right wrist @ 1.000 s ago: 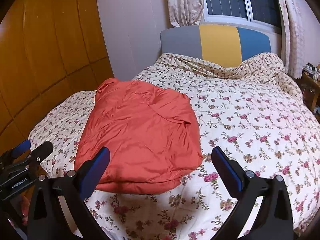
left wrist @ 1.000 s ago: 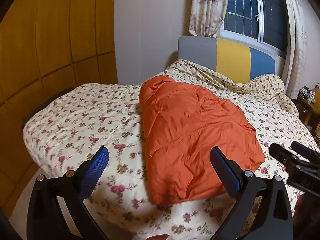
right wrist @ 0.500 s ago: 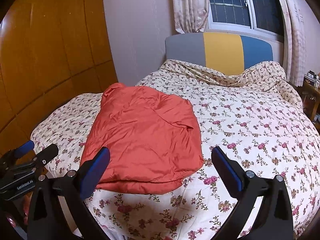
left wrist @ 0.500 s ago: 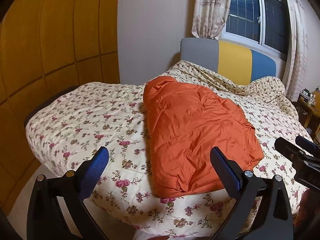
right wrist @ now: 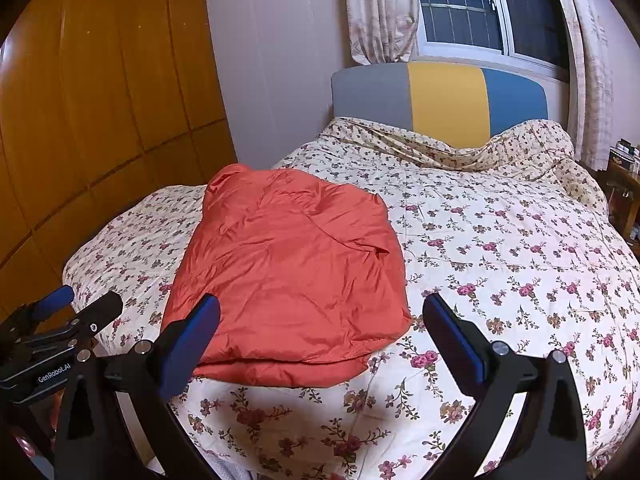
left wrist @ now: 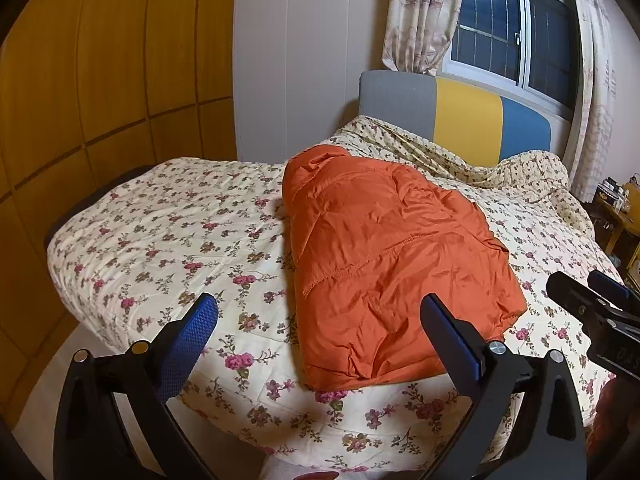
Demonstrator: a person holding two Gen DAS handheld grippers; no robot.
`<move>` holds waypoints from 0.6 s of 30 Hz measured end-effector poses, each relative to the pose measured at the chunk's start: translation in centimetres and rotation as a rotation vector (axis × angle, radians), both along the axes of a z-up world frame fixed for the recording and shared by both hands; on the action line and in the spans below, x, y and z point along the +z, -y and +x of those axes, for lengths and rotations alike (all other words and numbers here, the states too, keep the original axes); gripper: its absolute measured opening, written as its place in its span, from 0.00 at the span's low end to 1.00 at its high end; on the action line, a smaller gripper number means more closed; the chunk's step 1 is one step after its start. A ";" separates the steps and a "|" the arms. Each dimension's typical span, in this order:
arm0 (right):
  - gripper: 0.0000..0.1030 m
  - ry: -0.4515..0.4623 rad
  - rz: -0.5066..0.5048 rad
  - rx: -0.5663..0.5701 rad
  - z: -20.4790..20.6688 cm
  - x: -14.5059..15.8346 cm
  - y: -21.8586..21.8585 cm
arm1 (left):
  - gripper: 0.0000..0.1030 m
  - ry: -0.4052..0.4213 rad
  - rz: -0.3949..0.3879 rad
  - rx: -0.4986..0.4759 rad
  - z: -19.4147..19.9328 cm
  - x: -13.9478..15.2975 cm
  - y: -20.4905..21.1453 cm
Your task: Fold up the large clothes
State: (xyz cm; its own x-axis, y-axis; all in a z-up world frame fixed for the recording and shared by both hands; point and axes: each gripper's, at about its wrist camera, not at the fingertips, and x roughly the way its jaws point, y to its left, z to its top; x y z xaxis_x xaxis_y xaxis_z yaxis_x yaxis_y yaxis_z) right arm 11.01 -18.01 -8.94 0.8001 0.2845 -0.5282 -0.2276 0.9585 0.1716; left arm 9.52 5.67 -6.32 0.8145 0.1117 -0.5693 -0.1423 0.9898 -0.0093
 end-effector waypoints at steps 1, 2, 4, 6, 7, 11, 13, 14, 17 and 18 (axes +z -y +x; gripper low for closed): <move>0.98 0.000 0.000 -0.001 0.0 0.0 0.0 | 0.97 0.000 0.000 -0.001 0.0 0.0 0.1; 0.98 0.000 0.002 -0.002 0.0 0.0 0.0 | 0.97 0.000 0.001 -0.002 0.0 0.0 0.1; 0.98 -0.006 0.005 -0.004 0.0 -0.1 0.1 | 0.97 -0.003 0.000 -0.001 0.0 -0.1 0.1; 0.98 -0.008 0.011 -0.006 0.0 -0.2 0.2 | 0.97 -0.004 -0.001 -0.002 0.1 -0.1 0.1; 0.98 -0.009 0.012 -0.006 0.0 -0.2 0.3 | 0.97 -0.006 -0.001 -0.002 0.1 -0.2 0.1; 0.98 -0.015 0.017 -0.005 0.1 -0.4 0.4 | 0.97 -0.008 -0.002 0.001 0.1 -0.3 0.2; 0.98 -0.019 0.017 -0.003 0.1 -0.4 0.4 | 0.97 -0.011 -0.003 0.001 0.1 -0.3 0.2; 0.98 -0.017 0.017 -0.003 0.1 -0.4 0.4 | 0.97 -0.012 -0.002 0.003 0.1 -0.4 0.2; 0.98 -0.018 0.014 -0.001 0.2 -0.5 0.4 | 0.97 -0.016 -0.005 0.003 0.2 -0.5 0.3; 0.98 -0.018 0.016 -0.001 0.2 -0.5 0.5 | 0.97 -0.018 -0.004 0.004 0.2 -0.5 0.3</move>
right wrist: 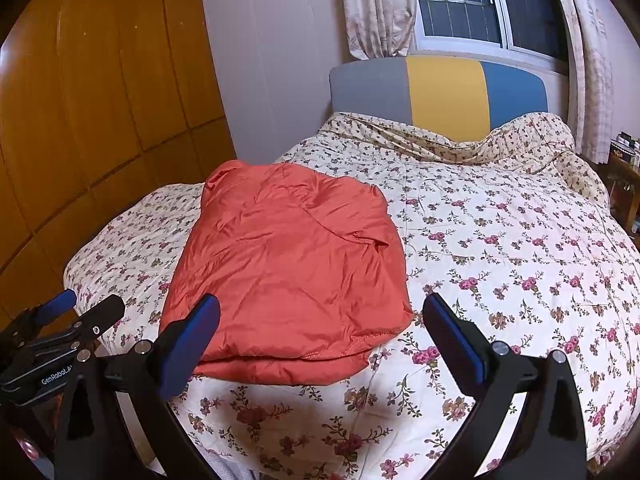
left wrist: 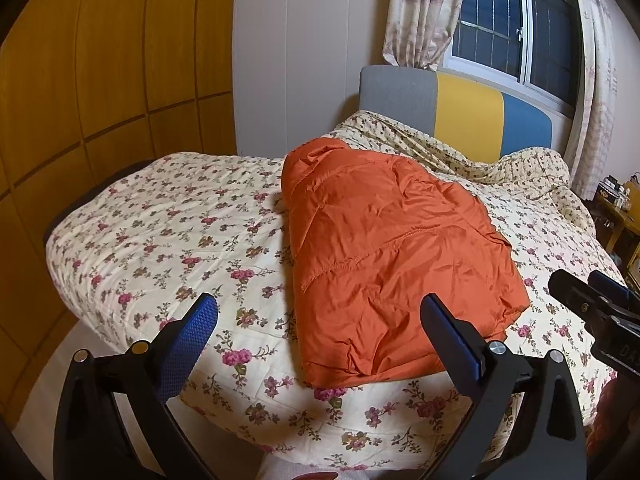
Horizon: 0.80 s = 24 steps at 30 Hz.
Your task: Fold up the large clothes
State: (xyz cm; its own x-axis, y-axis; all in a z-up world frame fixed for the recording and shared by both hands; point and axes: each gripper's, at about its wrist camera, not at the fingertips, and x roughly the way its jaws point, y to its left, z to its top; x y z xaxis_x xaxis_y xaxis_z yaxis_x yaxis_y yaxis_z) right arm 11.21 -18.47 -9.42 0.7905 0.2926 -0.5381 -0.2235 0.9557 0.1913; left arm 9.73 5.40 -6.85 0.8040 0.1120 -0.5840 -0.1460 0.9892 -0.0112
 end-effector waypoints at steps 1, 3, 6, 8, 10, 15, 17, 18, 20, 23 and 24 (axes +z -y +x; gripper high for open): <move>0.98 -0.002 -0.002 0.001 0.0 0.0 0.0 | 0.97 0.000 0.000 -0.001 0.0 0.0 0.0; 0.98 -0.006 -0.002 0.001 0.1 -0.1 0.0 | 0.97 0.000 -0.001 0.000 0.0 0.0 0.0; 0.98 -0.010 0.001 0.002 0.2 -0.2 -0.1 | 0.97 -0.004 -0.003 0.001 0.0 -0.1 0.0; 0.98 -0.011 0.005 0.002 0.2 -0.2 -0.1 | 0.97 -0.007 -0.002 0.006 0.1 -0.1 0.0; 0.98 -0.016 0.006 0.003 0.3 -0.3 0.0 | 0.97 -0.011 -0.007 0.005 0.1 -0.2 0.0; 0.98 -0.020 0.011 0.001 0.4 -0.4 0.0 | 0.97 -0.019 -0.008 0.007 0.2 -0.4 0.1; 0.98 -0.021 0.008 0.003 0.4 -0.4 0.1 | 0.97 -0.020 -0.008 0.005 0.2 -0.4 0.0; 0.98 -0.022 0.007 0.002 0.4 -0.4 0.0 | 0.97 -0.020 -0.008 0.005 0.2 -0.4 0.1; 0.98 -0.022 0.008 0.003 0.4 -0.4 0.0 | 0.97 -0.020 -0.007 0.004 0.2 -0.4 0.0; 0.98 -0.026 0.009 0.004 0.5 -0.5 0.0 | 0.97 -0.024 -0.003 0.006 0.3 -0.4 0.1; 0.98 -0.026 0.010 0.004 0.6 -0.5 0.0 | 0.97 -0.025 0.001 0.006 0.3 -0.4 0.2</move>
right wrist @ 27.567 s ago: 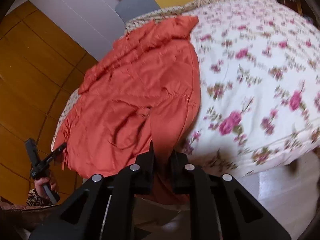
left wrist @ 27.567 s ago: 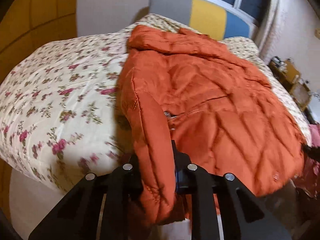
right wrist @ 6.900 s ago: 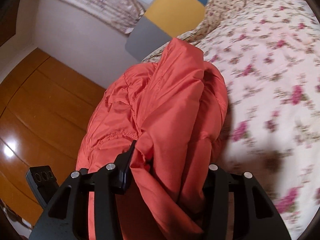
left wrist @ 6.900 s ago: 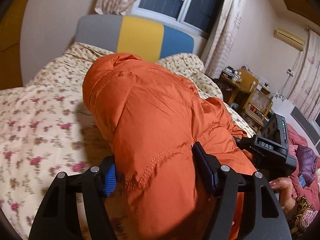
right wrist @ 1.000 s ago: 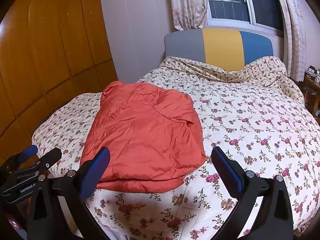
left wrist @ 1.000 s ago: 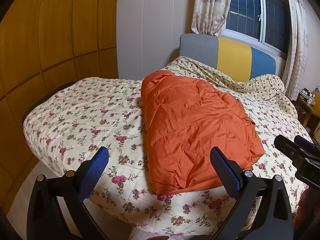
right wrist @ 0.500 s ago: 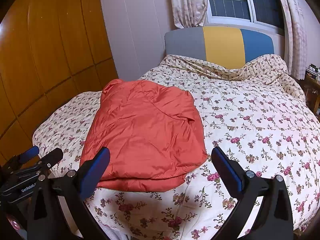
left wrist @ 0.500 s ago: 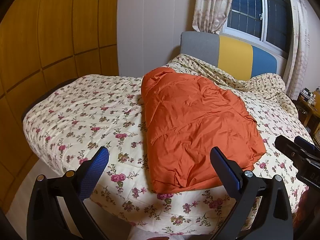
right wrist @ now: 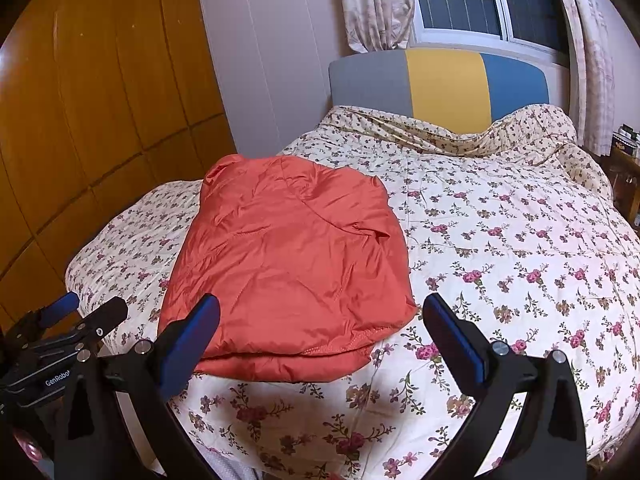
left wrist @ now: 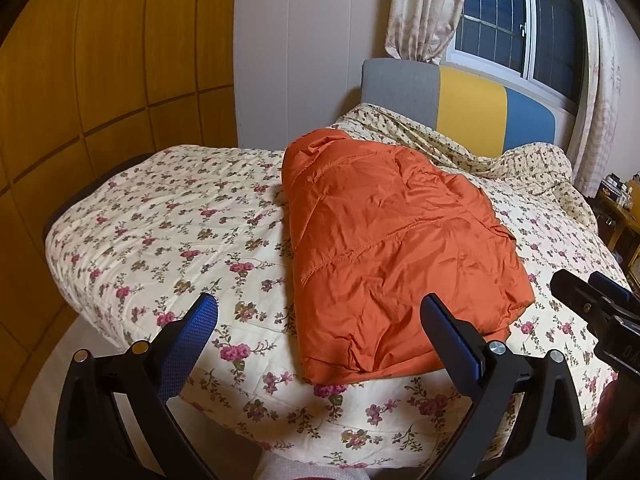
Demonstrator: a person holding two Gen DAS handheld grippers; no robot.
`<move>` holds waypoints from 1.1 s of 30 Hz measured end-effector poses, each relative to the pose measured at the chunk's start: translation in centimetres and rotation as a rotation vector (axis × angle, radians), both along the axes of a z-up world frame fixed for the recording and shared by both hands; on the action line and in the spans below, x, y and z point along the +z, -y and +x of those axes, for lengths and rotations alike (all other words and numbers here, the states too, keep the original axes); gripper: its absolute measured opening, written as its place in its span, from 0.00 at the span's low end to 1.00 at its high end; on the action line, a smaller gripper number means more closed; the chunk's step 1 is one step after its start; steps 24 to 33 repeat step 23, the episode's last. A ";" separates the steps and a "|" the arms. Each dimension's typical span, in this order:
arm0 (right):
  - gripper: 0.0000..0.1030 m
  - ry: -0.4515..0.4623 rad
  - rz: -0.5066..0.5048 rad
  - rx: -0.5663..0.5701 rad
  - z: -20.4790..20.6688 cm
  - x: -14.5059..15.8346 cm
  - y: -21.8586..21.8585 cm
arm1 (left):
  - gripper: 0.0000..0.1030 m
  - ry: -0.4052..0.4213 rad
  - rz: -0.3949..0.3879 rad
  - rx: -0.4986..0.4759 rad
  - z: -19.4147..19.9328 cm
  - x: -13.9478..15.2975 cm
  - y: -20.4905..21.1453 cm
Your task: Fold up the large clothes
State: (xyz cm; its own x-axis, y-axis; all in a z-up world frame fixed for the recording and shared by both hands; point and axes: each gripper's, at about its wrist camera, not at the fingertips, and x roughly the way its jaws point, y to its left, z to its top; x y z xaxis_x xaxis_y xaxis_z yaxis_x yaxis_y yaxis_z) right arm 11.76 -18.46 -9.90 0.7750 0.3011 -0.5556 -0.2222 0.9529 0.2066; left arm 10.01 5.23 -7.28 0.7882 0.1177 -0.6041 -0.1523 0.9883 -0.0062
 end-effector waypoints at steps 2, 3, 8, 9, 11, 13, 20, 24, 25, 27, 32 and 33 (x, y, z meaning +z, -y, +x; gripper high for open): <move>0.98 -0.003 -0.003 0.001 0.1 -0.1 -0.1 | 0.97 0.003 0.006 0.001 0.0 0.0 0.0; 0.98 -0.002 -0.002 0.002 0.1 -0.1 0.0 | 0.97 0.006 0.013 0.002 0.0 0.0 0.1; 0.98 -0.013 -0.002 0.005 0.4 -0.3 -0.1 | 0.97 0.005 0.016 -0.002 0.1 -0.1 0.3; 0.98 -0.018 0.001 0.006 0.5 -0.4 -0.2 | 0.97 0.002 0.012 0.008 0.2 -0.2 0.3; 0.98 -0.023 0.009 0.003 0.7 -0.6 -0.1 | 0.97 0.000 0.004 0.022 0.3 -0.4 0.2; 0.98 -0.032 0.010 -0.001 0.9 -0.9 0.0 | 0.97 -0.009 0.006 0.036 0.4 -0.7 0.1; 0.98 -0.056 0.015 -0.035 2.3 -1.7 1.0 | 0.97 -0.041 0.008 0.035 1.4 -1.3 -0.1; 0.98 -0.090 0.011 -0.103 4.2 -2.6 3.0 | 0.97 -0.074 0.016 0.031 2.5 -1.9 -0.3; 0.98 -0.090 0.011 -0.103 4.2 -2.6 3.0 | 0.97 -0.074 0.016 0.031 2.5 -1.9 -0.3; 0.98 -0.090 0.011 -0.103 4.2 -2.6 3.0 | 0.97 -0.074 0.016 0.031 2.5 -1.9 -0.3; 0.98 -0.090 0.011 -0.103 4.2 -2.6 3.0 | 0.97 -0.074 0.016 0.031 2.5 -1.9 -0.3; 0.98 -0.090 0.011 -0.103 4.2 -2.6 3.0 | 0.97 -0.074 0.016 0.031 2.5 -1.9 -0.3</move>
